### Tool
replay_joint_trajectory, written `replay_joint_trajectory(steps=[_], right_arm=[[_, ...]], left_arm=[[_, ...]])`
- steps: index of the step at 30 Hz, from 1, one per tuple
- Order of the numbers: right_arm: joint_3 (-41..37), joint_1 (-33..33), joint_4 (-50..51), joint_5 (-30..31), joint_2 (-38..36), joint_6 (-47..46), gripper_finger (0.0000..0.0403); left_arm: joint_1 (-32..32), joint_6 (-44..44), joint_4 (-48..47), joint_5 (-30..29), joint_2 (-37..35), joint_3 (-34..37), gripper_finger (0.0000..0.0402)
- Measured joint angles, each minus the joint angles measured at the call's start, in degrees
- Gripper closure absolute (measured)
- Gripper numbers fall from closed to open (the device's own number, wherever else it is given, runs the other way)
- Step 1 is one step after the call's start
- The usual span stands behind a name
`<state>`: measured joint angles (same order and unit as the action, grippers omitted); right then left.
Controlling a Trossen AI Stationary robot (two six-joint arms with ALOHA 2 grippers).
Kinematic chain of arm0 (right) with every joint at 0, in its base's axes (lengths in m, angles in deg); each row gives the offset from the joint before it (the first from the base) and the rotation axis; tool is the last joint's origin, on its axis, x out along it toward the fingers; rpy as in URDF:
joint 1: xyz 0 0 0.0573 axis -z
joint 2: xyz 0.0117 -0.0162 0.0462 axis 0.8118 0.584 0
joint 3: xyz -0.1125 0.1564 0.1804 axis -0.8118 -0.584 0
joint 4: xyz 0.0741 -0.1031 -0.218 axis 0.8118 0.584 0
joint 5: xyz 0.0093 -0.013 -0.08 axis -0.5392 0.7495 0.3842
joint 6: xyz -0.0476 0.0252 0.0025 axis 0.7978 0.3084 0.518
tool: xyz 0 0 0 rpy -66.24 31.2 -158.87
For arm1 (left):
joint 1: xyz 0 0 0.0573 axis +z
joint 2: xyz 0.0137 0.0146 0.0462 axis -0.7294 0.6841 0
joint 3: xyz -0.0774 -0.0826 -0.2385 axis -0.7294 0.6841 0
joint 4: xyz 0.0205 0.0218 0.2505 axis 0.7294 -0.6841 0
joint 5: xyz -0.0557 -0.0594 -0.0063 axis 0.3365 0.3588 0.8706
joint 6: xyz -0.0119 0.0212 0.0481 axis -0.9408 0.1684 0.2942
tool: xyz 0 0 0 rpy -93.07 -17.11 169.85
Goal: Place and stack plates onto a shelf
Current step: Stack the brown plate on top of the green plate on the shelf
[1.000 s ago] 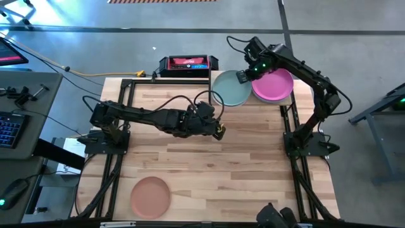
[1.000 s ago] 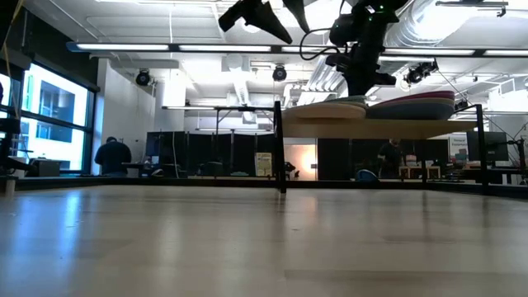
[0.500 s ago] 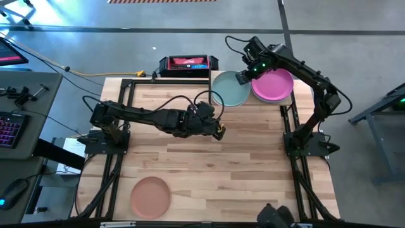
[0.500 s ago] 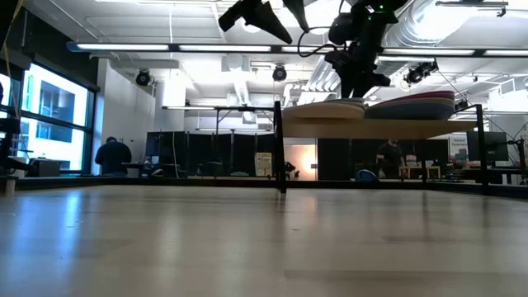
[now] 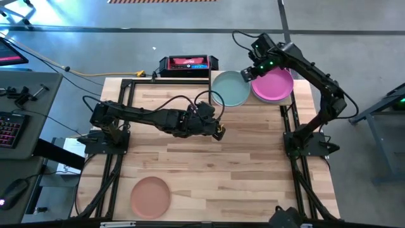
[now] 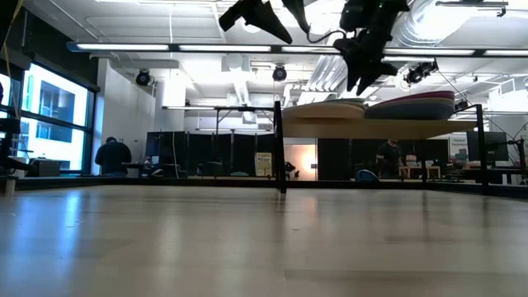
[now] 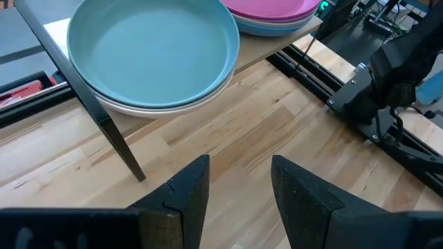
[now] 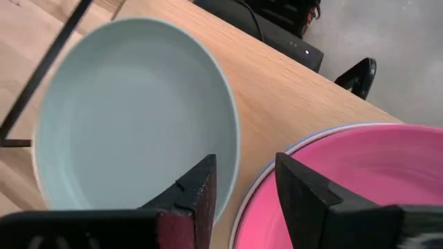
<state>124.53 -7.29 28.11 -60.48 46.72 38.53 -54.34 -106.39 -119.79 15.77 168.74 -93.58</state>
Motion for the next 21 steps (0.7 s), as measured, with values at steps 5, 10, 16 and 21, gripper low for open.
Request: replay_joint_trajectory(steps=[5, 10, 16, 21], right_arm=[[0.02, -1.23, 1.1, -0.39, -2.22, 0.0, 0.0277], [0.02, -3.45, 4.22, -0.45, -4.4, -1.1, 0.0277], [0.02, -7.87, 7.09, -0.51, -6.75, -3.26, 0.0277], [0.02, -12.56, 9.2, -0.54, -8.59, -6.07, 0.0277]], left_arm=[[0.0, -0.01, 0.0, 0.01, 0.0, 0.0, 0.0257], [0.0, 0.01, -0.01, 0.01, 0.0, 0.0, 0.0257], [0.0, 0.0, -0.02, 0.02, 0.0, 0.0, 0.0257], [0.0, 0.01, 0.01, 0.0, 0.0, 0.0, 0.0257]])
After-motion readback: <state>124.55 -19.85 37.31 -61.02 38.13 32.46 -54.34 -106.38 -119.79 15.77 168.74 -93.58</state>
